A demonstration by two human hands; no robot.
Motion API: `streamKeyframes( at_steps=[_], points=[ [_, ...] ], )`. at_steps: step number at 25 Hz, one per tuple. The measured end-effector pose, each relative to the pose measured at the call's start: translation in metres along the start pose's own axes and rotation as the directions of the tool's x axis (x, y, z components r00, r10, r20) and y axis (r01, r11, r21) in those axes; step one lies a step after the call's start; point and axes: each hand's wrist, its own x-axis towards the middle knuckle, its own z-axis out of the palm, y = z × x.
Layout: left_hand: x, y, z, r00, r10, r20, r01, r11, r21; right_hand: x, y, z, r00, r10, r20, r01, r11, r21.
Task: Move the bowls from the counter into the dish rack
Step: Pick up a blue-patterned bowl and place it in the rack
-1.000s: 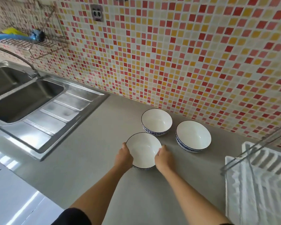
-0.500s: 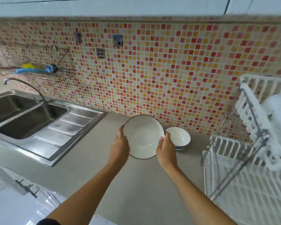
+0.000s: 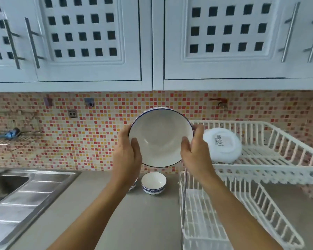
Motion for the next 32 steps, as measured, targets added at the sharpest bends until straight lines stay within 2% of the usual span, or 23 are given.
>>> streamKeyframes(
  at_steps=[5, 8, 10, 12, 16, 18, 20, 22, 24, 27, 32],
  points=[
    [0.004, 0.081, 0.066, 0.987, 0.138, 0.077, -0.121, 0.973, -0.197, 0.020, 0.020, -0.110, 0.996, -0.046, -0.077, 0.042, 0.998, -0.043],
    [0.009, 0.129, 0.117, 0.978, 0.126, 0.168, -0.067, 0.945, -0.319, 0.033, 0.055, -0.174, 0.988, -0.122, -0.098, 0.112, 0.988, -0.103],
    [0.015, 0.161, 0.146, 0.959, 0.101, 0.264, -0.014, 0.950, -0.312, 0.045, 0.086, -0.213, 0.979, -0.169, -0.114, 0.151, 0.977, -0.150],
    [0.018, 0.191, 0.179, 0.912, 0.068, 0.406, 0.040, 0.967, -0.252, 0.056, 0.116, -0.252, 0.966, -0.232, -0.112, 0.206, 0.957, -0.205],
    [0.022, 0.220, 0.235, 0.817, 0.069, 0.572, 0.047, 0.981, -0.186, 0.074, 0.164, -0.300, 0.934, -0.353, -0.052, 0.325, 0.902, -0.283],
    [0.027, 0.221, 0.255, 0.775, 0.060, 0.629, 0.055, 0.985, -0.162, 0.086, 0.180, -0.311, 0.933, -0.361, 0.013, 0.351, 0.898, -0.265],
    [0.032, 0.221, 0.268, 0.742, 0.027, 0.670, 0.102, 0.983, -0.152, 0.098, 0.195, -0.322, 0.934, -0.322, 0.157, 0.343, 0.931, -0.128],
    [0.034, 0.216, 0.276, 0.730, 0.011, 0.684, 0.131, 0.979, -0.156, 0.106, 0.207, -0.329, 0.900, -0.252, 0.355, 0.242, 0.967, 0.073],
    [0.033, 0.210, 0.280, 0.733, -0.004, 0.681, 0.116, 0.986, -0.120, 0.112, 0.217, -0.329, 0.850, -0.173, 0.498, 0.098, 0.980, 0.174],
    [0.029, 0.203, 0.288, 0.730, 0.008, 0.683, 0.021, 0.999, -0.033, 0.120, 0.227, -0.326, 0.778, -0.092, 0.621, 0.033, 0.994, 0.105],
    [0.029, 0.194, 0.301, 0.651, -0.004, 0.759, -0.135, 0.983, 0.121, 0.146, 0.247, -0.325, 0.716, -0.014, 0.698, 0.026, 1.000, -0.007]
  ],
)
